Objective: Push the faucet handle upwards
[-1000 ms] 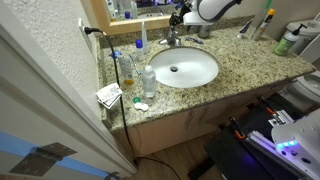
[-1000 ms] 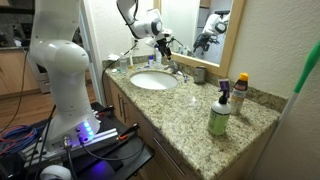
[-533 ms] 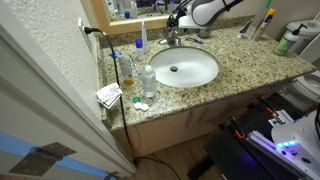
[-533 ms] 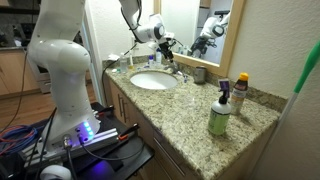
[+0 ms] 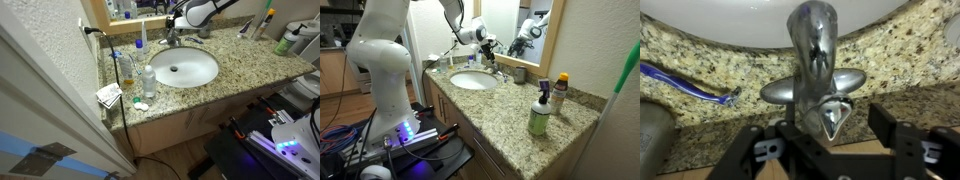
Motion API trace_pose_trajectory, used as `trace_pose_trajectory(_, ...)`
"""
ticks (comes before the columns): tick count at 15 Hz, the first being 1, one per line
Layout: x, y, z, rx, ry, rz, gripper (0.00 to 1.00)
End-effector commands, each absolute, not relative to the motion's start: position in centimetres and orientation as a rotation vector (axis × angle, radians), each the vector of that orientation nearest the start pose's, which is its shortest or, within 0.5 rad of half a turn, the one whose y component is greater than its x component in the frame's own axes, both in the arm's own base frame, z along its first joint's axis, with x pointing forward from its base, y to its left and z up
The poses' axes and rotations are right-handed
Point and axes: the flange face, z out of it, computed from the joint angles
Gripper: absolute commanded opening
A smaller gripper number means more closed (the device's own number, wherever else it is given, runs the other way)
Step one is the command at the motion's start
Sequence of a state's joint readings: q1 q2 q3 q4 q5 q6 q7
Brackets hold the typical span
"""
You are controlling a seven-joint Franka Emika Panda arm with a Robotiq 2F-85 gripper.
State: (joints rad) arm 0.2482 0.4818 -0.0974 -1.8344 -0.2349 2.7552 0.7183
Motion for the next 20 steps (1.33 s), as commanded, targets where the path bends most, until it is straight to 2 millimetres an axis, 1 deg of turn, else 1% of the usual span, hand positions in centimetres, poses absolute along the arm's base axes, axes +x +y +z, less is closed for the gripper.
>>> trace_pose_trajectory(1,66.3,11.1,32.2,-2.995,0.506,-0.679,0.44)
trace_pose_trajectory(2,66.3,10.9,32.4,-2.993,0.508,-0.674,0.39)
trace_pose_trajectory(3,66.2,10.8,32.5,-2.989,0.507,-0.666,0.3)
trace_pose_trajectory(4,66.1,10.6,32.4,-2.987,0.514,-0.651,0.25)
trace_pose_trajectory(5,66.0,10.5,32.4,-2.986,0.518,-0.633,0.16)
trace_pose_trajectory(6,65.7,10.5,32.4,-2.982,0.516,-0.605,0.11)
trace_pose_trajectory(7,65.5,10.6,32.7,-2.975,0.512,-0.596,0.03)
trace_pose_trajectory(8,65.2,10.6,33.2,-2.971,0.499,-0.584,0.06)
trace_pose_trajectory(12,64.4,10.0,35.9,-2.914,0.481,-0.594,0.07)
trace_pose_trajectory(14,64.3,9.4,37.3,-2.865,0.51,-0.632,0.07)
trace_pose_trajectory(17,64.2,8.6,38.9,-2.765,0.608,-0.652,0.07)
trace_pose_trajectory(18,64.1,8.4,40.0,-2.731,0.637,-0.663,0.07)
trace_pose_trajectory(20,63.3,8.3,43.4,-2.651,0.68,-0.678,0.07)
